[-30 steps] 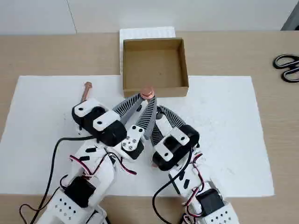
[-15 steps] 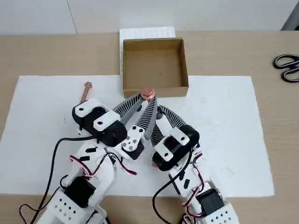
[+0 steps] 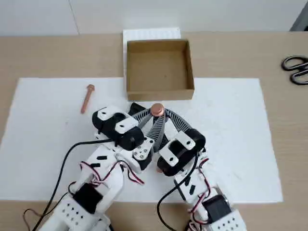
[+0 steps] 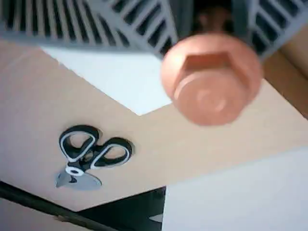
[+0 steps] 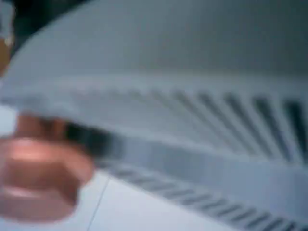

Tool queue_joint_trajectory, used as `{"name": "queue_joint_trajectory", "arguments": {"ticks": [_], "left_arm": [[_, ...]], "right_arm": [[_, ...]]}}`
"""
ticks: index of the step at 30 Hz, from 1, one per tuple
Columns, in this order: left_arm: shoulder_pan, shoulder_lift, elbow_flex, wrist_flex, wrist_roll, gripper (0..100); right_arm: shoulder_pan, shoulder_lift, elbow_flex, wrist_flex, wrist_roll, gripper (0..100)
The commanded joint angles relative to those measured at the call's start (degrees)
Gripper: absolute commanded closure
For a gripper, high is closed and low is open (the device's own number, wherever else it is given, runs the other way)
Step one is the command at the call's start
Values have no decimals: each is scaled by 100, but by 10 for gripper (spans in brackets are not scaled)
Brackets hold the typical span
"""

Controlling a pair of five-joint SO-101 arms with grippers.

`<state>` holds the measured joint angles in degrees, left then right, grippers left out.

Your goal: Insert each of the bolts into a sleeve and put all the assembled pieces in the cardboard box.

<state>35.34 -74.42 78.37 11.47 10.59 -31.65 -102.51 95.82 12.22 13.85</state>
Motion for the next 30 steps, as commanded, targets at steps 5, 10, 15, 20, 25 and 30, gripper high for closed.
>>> {"name": "queue_joint_trajectory", "arguments": {"ticks": [5,10,15,20,25,30], "left_arm": [[123,0,-338,782,18,971],[-105,0,-1262,2075,-325,771],[-404,0,-1938,2365,-378,690],[-747,9,-2519,2356,-589,690],[-1345,0,-2633,1996,-1231,690],[-2382,-9,-2325,2374,-1222,690]], "right_arm": [[-31,-145,-237,-110,35,994],[-22,-145,-229,-110,44,994],[-22,-136,-88,-110,44,994],[-13,-136,44,-110,44,994],[-13,-136,44,-110,44,994],[198,-136,53,180,18,994]]}}
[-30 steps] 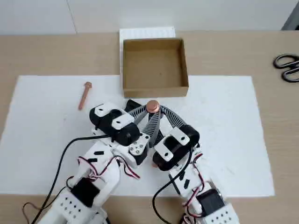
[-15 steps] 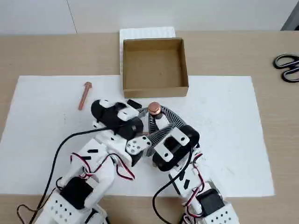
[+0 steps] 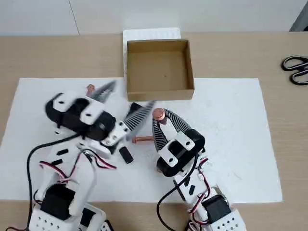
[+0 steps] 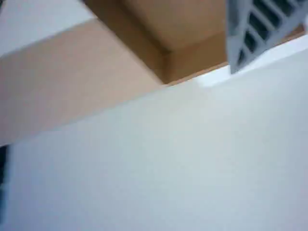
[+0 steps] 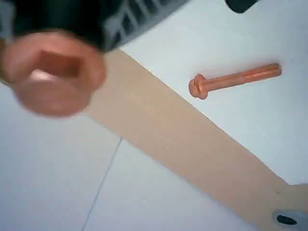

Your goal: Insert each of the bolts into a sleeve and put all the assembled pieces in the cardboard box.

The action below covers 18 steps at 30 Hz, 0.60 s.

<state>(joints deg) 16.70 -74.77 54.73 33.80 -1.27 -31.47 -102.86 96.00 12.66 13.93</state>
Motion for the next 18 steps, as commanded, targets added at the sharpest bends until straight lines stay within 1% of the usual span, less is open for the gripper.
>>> {"name": "queue_joint_trajectory", "arguments": {"ticks": [1,3,4,7,9,11,13,15,18], "left_arm": [[-747,0,145,264,9,691],[-1090,0,207,571,378,691],[-1196,0,207,765,642,691],[-1248,-9,110,1468,1582,691],[-1240,0,-4,1855,1996,691],[-1240,0,-13,1925,1952,691],[-1240,0,4,1916,1855,691],[-1240,0,4,1916,1776,691],[-1240,35,4,1934,1574,691]], "right_arm": [[312,-101,9,277,9,994],[716,-110,-176,532,-97,994],[945,-110,-413,629,-299,994],[1763,-66,-1363,1059,-1108,994],[2229,-31,-1934,1640,-1319,994],[2598,136,-2462,2299,-1345,994],[2826,470,-2963,2730,-1424,994],[2879,1059,-3420,2941,-1477,994],[2888,2431,-4088,3160,-1477,994]]}}
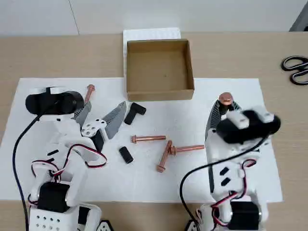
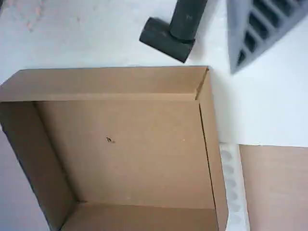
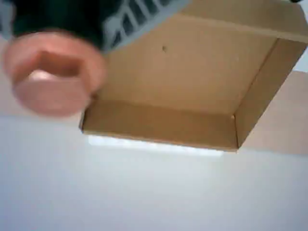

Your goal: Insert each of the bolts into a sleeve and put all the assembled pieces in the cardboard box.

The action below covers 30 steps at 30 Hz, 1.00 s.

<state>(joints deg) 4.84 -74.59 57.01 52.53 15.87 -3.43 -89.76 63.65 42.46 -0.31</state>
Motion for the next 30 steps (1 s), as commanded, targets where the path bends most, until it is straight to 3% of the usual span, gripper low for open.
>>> {"name": "queue_joint_trajectory", "arguments": {"ticks": [1,7,12,20,30], "left_arm": [[-53,18,-215,70,-211,691],[-62,26,-215,79,-343,691],[-62,26,-215,202,-343,691],[-62,18,-242,325,-343,691],[-62,9,-242,325,-343,691]], "right_arm": [[75,1684,-1108,251,-53,994],[13,5367,-3209,840,-70,994],[-514,7714,-5574,1895,-53,994],[-1103,9877,-8774,2932,237,994],[-1007,11855,-10189,2501,923,994]]}}
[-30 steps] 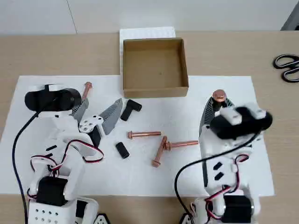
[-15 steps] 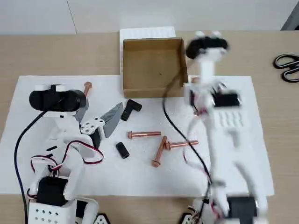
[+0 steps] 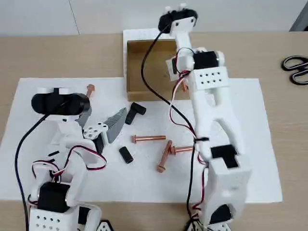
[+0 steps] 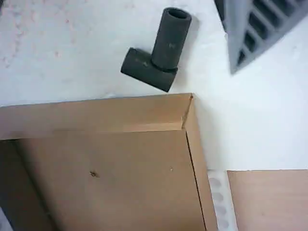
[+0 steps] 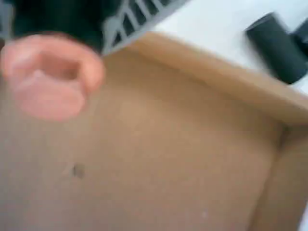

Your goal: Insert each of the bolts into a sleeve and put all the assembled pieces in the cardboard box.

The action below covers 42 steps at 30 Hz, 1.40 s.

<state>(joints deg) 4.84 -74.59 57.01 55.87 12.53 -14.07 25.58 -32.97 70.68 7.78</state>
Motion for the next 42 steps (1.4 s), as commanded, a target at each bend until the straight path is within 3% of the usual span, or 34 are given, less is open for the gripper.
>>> {"name": "queue_joint_trajectory", "arguments": {"ticks": [1,8,28,38,42], "left_arm": [[-62,-9,-242,-9,-9,691],[-62,-18,-251,-9,-9,691],[-62,-18,-251,-9,-9,691],[-53,-18,-251,-18,-9,691],[-53,-18,-251,-18,-9,691]], "right_arm": [[119,523,-624,-523,88,994],[136,1684,-1618,-1411,97,995],[-259,2246,-4000,-523,114,995],[-347,3081,-3807,-1666,141,995],[-488,3398,-3815,-1736,598,991]]}}
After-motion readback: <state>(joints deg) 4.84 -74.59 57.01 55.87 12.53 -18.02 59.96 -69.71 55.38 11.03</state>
